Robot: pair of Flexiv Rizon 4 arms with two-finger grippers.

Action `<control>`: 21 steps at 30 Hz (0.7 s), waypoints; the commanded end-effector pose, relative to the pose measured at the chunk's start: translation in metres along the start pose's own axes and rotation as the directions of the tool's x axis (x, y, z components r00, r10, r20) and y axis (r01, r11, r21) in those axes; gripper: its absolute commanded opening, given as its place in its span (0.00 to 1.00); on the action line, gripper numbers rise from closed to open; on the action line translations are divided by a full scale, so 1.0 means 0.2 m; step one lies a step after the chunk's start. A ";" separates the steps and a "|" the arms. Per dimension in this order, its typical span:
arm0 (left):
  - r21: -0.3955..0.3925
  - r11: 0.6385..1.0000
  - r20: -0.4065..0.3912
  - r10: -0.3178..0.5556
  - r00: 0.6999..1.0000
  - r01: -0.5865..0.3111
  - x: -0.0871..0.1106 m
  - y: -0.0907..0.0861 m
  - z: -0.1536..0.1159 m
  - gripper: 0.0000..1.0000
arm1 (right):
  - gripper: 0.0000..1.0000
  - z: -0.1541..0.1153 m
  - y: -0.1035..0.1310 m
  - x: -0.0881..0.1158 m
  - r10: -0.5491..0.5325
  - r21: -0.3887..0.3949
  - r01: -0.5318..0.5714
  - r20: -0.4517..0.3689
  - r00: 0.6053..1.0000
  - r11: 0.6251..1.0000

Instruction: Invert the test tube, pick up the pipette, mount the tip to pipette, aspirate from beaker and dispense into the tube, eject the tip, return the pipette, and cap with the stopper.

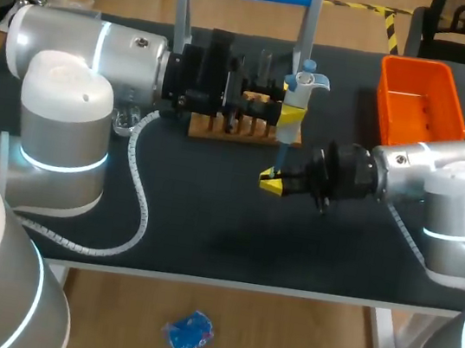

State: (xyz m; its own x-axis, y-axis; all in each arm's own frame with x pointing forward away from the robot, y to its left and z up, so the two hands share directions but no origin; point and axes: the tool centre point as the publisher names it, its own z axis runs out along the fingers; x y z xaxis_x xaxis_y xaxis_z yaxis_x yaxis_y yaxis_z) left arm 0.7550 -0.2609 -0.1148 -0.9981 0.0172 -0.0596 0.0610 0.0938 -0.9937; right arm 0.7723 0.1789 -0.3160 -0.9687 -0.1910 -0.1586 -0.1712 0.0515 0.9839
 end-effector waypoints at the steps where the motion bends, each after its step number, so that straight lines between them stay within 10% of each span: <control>1: 0.003 1.000 0.003 0.001 1.000 -0.001 0.00 0.00 0.00 0.00 | 0.00 -0.01 0.01 0.01 -0.006 0.002 0.006 0.004 1.000 1.000; 21: 0.003 1.000 0.003 0.001 1.000 -0.001 0.00 0.00 0.00 0.00 | 0.00 -0.02 0.01 0.04 -0.044 0.009 0.044 -0.005 0.999 0.999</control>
State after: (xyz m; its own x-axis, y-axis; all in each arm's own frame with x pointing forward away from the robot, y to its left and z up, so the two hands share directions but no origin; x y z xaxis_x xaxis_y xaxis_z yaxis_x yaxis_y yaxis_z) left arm 0.7549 -0.2608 -0.1148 -0.9981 0.0172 -0.0595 0.0609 0.0938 -0.9937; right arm 0.7667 0.1743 -0.3174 -0.9597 -0.2001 -0.1975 -0.2115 0.0512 0.9760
